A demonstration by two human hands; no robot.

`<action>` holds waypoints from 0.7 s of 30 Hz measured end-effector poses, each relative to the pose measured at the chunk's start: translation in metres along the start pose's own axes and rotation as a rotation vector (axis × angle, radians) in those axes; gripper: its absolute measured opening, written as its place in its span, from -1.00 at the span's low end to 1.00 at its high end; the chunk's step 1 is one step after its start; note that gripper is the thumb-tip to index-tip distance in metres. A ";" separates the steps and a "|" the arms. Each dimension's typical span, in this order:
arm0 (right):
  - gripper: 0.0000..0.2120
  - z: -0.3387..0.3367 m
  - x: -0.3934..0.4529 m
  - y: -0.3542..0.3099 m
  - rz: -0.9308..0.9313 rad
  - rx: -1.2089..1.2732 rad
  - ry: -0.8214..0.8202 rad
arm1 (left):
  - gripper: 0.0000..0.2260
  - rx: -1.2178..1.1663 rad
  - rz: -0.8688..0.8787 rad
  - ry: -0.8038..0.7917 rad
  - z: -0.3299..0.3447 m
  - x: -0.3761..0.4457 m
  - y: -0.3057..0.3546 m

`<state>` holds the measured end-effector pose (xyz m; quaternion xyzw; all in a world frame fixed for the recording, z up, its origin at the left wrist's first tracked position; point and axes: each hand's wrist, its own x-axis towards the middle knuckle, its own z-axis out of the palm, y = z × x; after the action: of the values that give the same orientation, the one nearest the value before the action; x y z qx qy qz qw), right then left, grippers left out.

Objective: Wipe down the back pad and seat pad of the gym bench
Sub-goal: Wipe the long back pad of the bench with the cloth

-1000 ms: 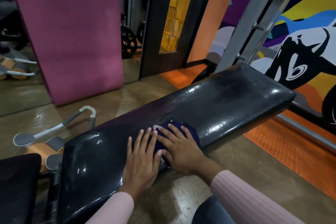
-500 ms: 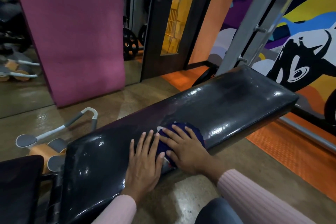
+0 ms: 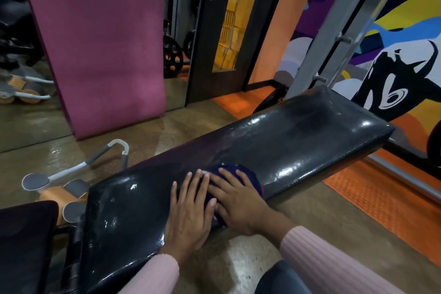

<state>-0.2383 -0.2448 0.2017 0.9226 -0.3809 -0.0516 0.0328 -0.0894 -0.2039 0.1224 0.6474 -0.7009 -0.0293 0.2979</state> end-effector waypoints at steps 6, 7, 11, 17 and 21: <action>-0.45 -0.011 -0.020 0.040 0.058 -0.013 -0.025 | -0.49 -0.001 -0.004 -0.014 -0.004 0.000 0.001; -0.42 -0.014 -0.013 0.039 0.096 -0.023 -0.019 | -0.49 0.001 -0.003 -0.020 -0.004 0.000 0.001; -0.43 -0.017 0.007 0.015 0.016 0.148 -0.024 | -0.43 -0.042 -0.019 -0.011 -0.006 -0.001 0.003; -0.65 -0.052 -0.018 0.108 0.253 0.155 0.680 | -0.41 -0.100 0.013 0.004 -0.020 0.015 0.042; -0.56 -0.050 -0.025 0.139 0.339 -0.105 0.633 | -0.46 0.010 -0.071 -0.156 -0.002 0.020 0.070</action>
<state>-0.3466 -0.3245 0.2671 0.8137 -0.4962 0.2231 0.2046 -0.1506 -0.2102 0.1620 0.6691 -0.6986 -0.0868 0.2381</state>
